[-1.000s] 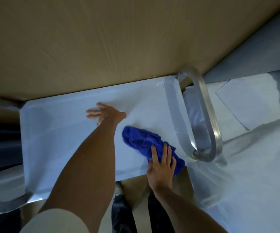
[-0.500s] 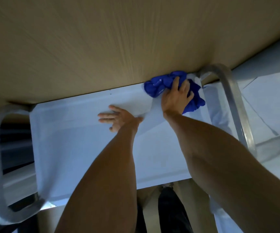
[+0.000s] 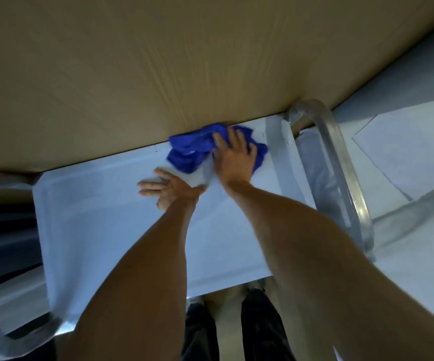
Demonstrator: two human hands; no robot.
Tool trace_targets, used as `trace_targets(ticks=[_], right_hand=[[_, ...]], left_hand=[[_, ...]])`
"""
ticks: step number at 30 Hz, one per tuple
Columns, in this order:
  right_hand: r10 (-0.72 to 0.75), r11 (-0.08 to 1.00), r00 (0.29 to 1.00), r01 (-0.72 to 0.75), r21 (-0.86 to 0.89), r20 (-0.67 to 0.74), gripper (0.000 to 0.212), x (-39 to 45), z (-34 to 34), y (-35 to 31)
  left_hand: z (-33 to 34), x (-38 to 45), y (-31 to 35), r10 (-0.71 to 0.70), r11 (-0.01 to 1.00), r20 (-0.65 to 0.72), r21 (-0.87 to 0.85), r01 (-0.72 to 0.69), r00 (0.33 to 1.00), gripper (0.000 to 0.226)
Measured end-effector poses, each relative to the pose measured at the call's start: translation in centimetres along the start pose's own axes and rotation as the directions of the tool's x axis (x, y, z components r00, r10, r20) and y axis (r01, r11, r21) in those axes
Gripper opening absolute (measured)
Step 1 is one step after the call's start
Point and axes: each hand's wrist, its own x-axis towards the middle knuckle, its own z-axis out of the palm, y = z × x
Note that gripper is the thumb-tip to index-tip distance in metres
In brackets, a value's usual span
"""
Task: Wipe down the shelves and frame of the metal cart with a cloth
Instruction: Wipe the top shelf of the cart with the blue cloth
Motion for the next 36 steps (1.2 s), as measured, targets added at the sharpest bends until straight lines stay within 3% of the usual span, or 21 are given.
trace_targets(ticks=[3,5,7,9,10,13,15,19,21,22,24,26,28,30,32,34,36], right_hand=[[0.168,0.986,0.962,-0.163,0.044,-0.216,0.046,1.1,-0.7,3.5],[0.209,0.978,0.952,-0.202,0.054,-0.222,0.045,1.2,-0.6,3.4],[0.207,0.978,0.961,-0.205,0.031,-0.185,0.046,1.0,-0.5,3.1],[0.222,0.974,0.957,-0.227,-0.004,-0.185,0.048,1.0,-0.6,2.6],[0.242,0.969,0.952,-0.249,-0.011,-0.186,0.049,1.0,-0.7,1.9],[0.309,0.950,0.943,-0.311,0.005,-0.120,0.052,0.7,-0.9,-1.2],[0.285,0.958,0.953,-0.287,-0.010,-0.108,0.054,0.0,-0.7,-3.7],[0.093,0.993,0.992,-0.098,-0.062,-0.084,0.058,-2.8,2.7,-11.7],[-0.072,0.994,0.996,0.068,-0.087,-0.042,0.055,-4.2,4.6,-15.9],[-0.218,0.971,0.976,0.216,-0.099,-0.007,0.054,-4.6,5.5,-17.9],[-0.511,0.851,0.858,0.512,-0.113,0.044,0.051,-4.7,7.2,-22.5],[-0.617,0.768,0.771,0.634,-0.089,0.158,0.048,-4.8,7.7,-27.1],[-0.553,0.812,0.802,0.580,-0.071,0.227,0.050,-5.1,8.0,-29.5],[-0.487,0.861,0.850,0.506,-0.054,0.200,0.053,-6.0,7.9,-28.3],[-0.371,0.925,0.922,0.377,-0.036,0.115,0.051,-7.1,7.8,-24.0],[-0.156,0.988,0.988,0.156,-0.019,0.014,0.049,-7.2,6.7,-18.2],[0.035,0.998,0.999,-0.037,-0.055,-0.038,0.050,-7.2,5.1,-11.4]], left_hand=[[0.0,0.0,-0.3,0.031,0.999,-0.008,-0.025,-0.031,0.999,0.136],[0.0,-0.1,-0.8,0.061,0.997,-0.004,-0.046,-0.061,0.998,0.133],[-0.2,-0.4,-2.9,0.171,0.980,-0.040,-0.098,-0.174,0.985,0.116],[-0.9,0.0,-7.2,0.295,0.940,-0.112,-0.143,-0.310,0.949,0.096],[-1.6,0.6,-10.2,0.298,0.940,-0.131,-0.132,-0.314,0.946,0.097],[-4.0,3.3,-19.8,-0.005,0.994,-0.133,-0.110,-0.010,0.991,0.129],[-5.1,4.8,-23.0,-0.080,0.985,-0.062,-0.160,0.070,0.995,0.139],[-5.3,5.6,-23.8,-0.026,0.987,-0.060,-0.162,0.016,0.998,0.140],[-4.8,5.6,-23.8,-0.010,0.986,-0.079,-0.169,-0.004,0.997,0.138],[-4.6,5.7,-23.8,-0.014,0.986,-0.085,-0.164,0.000,0.996,0.138],[-4.5,6.1,-23.6,-0.034,0.988,-0.088,-0.151,0.020,0.996,0.137],[-4.8,6.3,-23.2,-0.049,0.992,-0.073,-0.124,0.040,0.996,0.136],[-5.0,6.4,-23.0,-0.045,0.996,-0.056,-0.082,0.040,0.997,0.132],[-5.0,6.4,-22.9,-0.056,0.996,-0.061,-0.079,0.051,0.997,0.133],[-4.9,6.2,-22.8,-0.063,0.995,-0.072,-0.085,0.057,0.995,0.139],[-4.8,6.1,-22.8,-0.054,0.994,-0.063,-0.094,0.048,0.997,0.140],[-4.9,6.0,-22.8,-0.043,0.995,-0.048,-0.091,0.038,0.998,0.138]])
